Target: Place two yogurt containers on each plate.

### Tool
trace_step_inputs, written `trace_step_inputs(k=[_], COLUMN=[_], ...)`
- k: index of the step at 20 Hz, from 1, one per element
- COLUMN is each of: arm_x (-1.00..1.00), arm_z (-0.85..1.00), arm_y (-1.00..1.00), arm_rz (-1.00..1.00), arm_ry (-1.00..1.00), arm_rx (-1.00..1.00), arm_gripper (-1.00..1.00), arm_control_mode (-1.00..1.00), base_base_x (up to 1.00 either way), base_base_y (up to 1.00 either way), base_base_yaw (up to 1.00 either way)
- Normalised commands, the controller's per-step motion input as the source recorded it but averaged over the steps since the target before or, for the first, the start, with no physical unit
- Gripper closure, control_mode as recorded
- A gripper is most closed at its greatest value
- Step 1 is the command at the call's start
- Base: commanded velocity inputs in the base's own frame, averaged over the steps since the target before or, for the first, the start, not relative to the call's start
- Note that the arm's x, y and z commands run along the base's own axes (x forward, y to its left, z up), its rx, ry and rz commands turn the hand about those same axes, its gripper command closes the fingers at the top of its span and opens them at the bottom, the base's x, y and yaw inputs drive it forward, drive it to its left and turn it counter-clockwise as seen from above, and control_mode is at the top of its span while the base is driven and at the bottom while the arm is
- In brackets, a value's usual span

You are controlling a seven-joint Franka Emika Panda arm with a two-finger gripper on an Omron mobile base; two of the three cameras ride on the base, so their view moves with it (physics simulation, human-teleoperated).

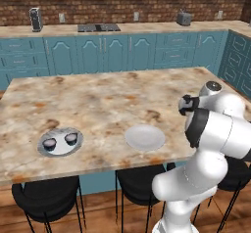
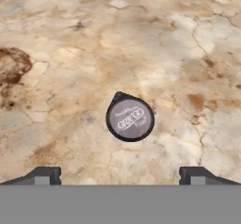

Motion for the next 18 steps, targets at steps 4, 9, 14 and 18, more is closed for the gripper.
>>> trace_step_inputs(k=[4,9,14,18], arm_x=[0.0,0.18,0.23,0.1], arm_z=[-0.21,-0.17,-0.15,-0.23], arm_y=[-0.42,-0.01,0.0,0.0], arm_rz=[0.0,0.02,0.0,0.0], arm_ry=[0.0,0.02,0.04,0.06], arm_rx=[0.0,0.0,0.0,0.0], arm_gripper=[-1.0,-1.0,-1.0,-1.0], arm_control_mode=[-1.0,-1.0,-1.0,-1.0], base_base_x=[0.0,0.0,0.0,0.0], base_base_y=[0.0,0.0,0.0,0.0], base_base_yaw=[0.0,0.0,0.0,0.0])
